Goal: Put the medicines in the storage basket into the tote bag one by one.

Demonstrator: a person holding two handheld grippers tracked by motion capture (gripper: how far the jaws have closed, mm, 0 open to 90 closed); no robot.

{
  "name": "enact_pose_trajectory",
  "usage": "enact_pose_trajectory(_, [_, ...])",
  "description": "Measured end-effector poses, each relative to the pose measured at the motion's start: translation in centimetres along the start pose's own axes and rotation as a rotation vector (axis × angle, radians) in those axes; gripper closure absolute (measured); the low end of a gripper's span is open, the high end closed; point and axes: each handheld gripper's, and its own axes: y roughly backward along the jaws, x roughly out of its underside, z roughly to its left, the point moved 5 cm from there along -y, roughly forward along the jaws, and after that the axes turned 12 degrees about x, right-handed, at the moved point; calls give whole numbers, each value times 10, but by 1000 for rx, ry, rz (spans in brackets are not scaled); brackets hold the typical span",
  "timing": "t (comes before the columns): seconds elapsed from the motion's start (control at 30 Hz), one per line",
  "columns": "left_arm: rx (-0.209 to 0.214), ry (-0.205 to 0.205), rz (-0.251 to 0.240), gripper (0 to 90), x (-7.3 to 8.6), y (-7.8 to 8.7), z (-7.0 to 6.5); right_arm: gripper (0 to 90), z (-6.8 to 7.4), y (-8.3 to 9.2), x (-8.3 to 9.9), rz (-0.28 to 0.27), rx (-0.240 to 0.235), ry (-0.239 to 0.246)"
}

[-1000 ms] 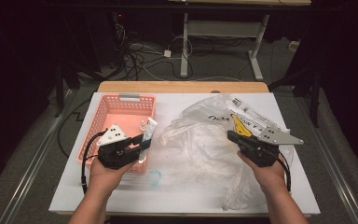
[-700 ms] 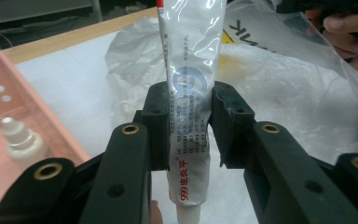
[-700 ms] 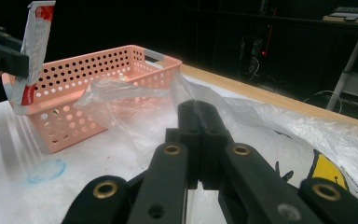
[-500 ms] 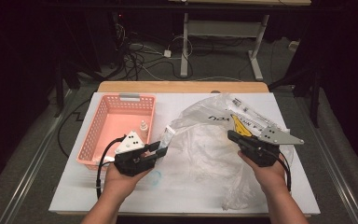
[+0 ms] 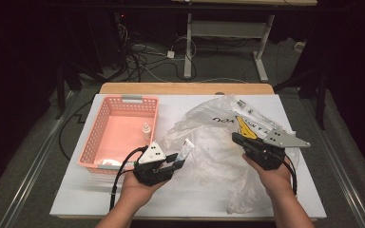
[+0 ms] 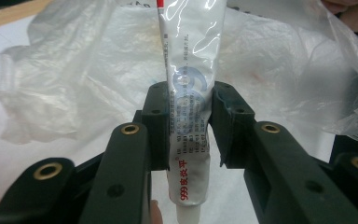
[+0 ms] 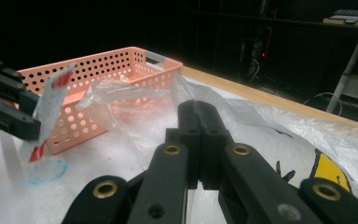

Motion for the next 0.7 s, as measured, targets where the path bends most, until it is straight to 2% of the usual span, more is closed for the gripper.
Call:
enact_pose_trajectory(0.33, [6, -3, 42, 679, 0, -32, 1, 900, 0, -1, 0, 2, -3, -1])
enact_pose_trajectory(0.7, [-6, -5, 50, 679, -14, -63, 11, 900, -2, -1, 1, 3, 0, -5])
